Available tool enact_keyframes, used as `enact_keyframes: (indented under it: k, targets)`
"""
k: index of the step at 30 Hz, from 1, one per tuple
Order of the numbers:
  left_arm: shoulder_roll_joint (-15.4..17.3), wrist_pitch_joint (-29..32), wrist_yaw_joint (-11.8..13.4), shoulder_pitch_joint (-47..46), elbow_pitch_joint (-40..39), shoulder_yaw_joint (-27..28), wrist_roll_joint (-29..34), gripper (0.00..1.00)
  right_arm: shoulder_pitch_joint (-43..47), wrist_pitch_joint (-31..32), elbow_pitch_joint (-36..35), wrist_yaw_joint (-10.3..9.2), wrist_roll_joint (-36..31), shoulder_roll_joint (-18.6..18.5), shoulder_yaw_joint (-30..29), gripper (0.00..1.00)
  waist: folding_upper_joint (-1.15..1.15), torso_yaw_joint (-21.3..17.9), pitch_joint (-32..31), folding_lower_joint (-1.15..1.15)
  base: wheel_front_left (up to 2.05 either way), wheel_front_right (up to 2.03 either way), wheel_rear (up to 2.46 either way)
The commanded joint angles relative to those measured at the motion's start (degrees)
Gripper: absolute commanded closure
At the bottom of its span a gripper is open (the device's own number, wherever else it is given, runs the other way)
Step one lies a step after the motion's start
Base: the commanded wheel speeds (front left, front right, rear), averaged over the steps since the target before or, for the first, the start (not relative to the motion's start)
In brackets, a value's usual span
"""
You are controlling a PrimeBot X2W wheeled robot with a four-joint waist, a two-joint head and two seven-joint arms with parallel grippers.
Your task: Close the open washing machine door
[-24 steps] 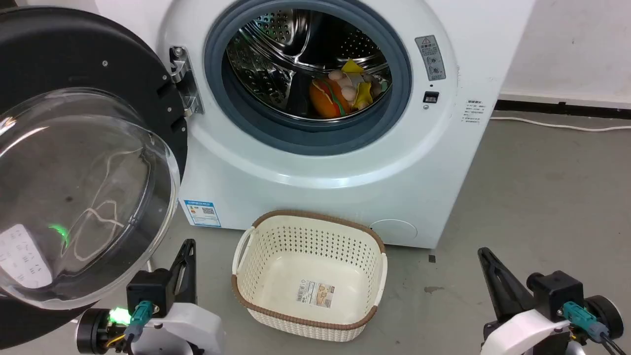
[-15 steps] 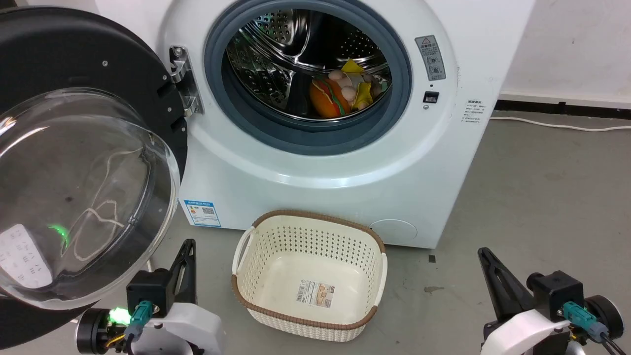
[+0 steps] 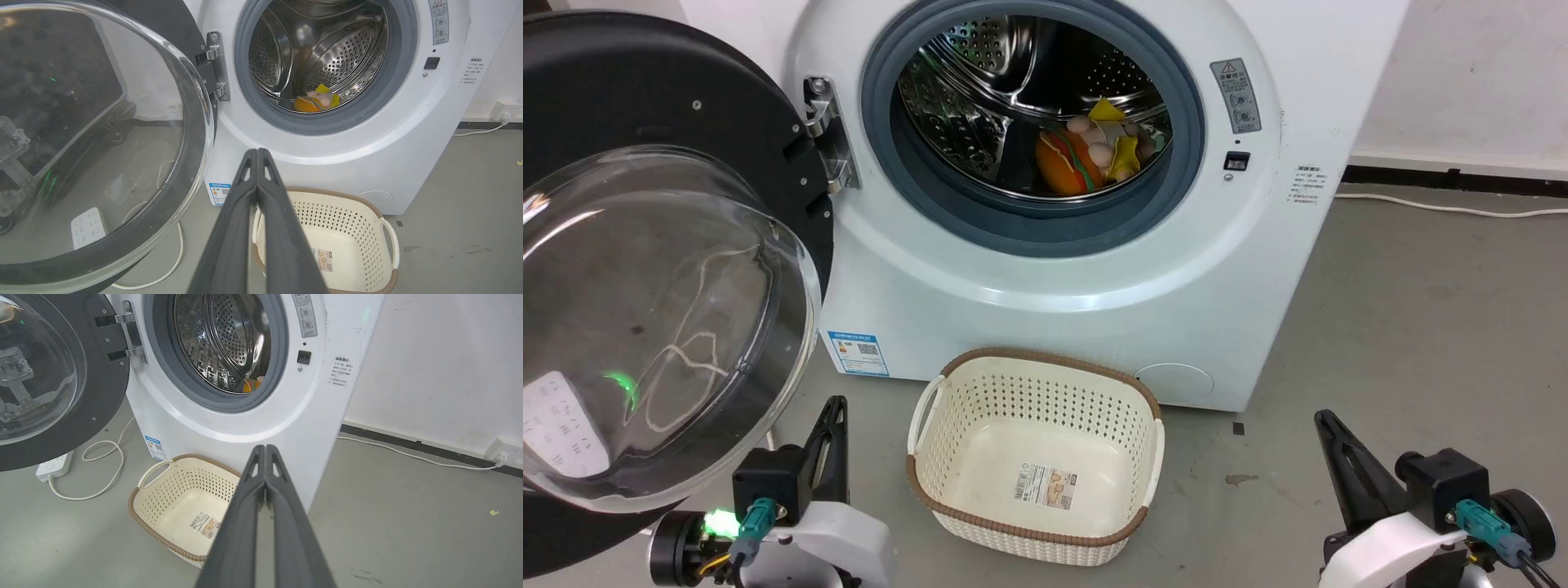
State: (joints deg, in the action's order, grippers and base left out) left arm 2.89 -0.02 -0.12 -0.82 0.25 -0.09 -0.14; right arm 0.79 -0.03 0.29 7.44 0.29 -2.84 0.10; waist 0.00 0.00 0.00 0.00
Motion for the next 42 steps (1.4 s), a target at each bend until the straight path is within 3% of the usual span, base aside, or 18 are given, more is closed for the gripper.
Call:
enact_keyframes:
  k: [1,21,22,36,37,38,42]
  targets:
    - [-0.02,0.02,0.12,0.82,-0.25,0.09,0.14,1.00,-0.79,0.03,-0.29,0.05,-0.29,-0.04,-0.10,1.00,0.00,0.00,0.00,0.00,0.00,0.00,0.00]
    - [-0.02,0.02,0.12,0.82,-0.25,0.09,0.14,1.00,-0.79,0.03,-0.29,0.05,-0.29,-0.04,-0.10,1.00,0.00,0.00,0.00,0.00,0.00,0.00,0.00]
    - [0.00,-0.01,0.00,-0.01,0.02,-0.03,-0.03,0.00,0.02,-0.01,0.01,0.00,0.03,0.00,0.00,0.00,0.00,0.00,0.00,0.00,0.00,0.00,0.00]
    - [0.00,-1.34,-0.11,0.26,0.55,-1.04,-2.16,0.00,0.57,-1.36,0.70,0.00,2.08,0.00,0.75,0.00,0.00,0.04,0.06,0.00,0.00,0.00,0.00]
    - [0.00,-1.46,-0.12,0.27,0.61,-1.12,-2.36,0.58,0.60,-1.48,0.77,0.00,2.27,0.00,0.81,0.00,0.00,0.05,0.07,0.00,0.00,0.00,0.00]
    - [0.00,-1.59,-0.14,0.28,0.67,-1.20,-2.58,1.00,0.64,-1.60,0.84,0.00,2.45,0.00,0.86,0.00,0.00,0.07,0.07,0.00,0.00,0.00,0.00]
    - [0.00,-2.08,-0.22,0.34,0.72,-1.47,-4.27,1.00,0.82,-2.09,1.15,0.01,3.21,-0.01,1.08,0.00,0.00,0.19,0.10,0.00,0.00,0.00,0.00]
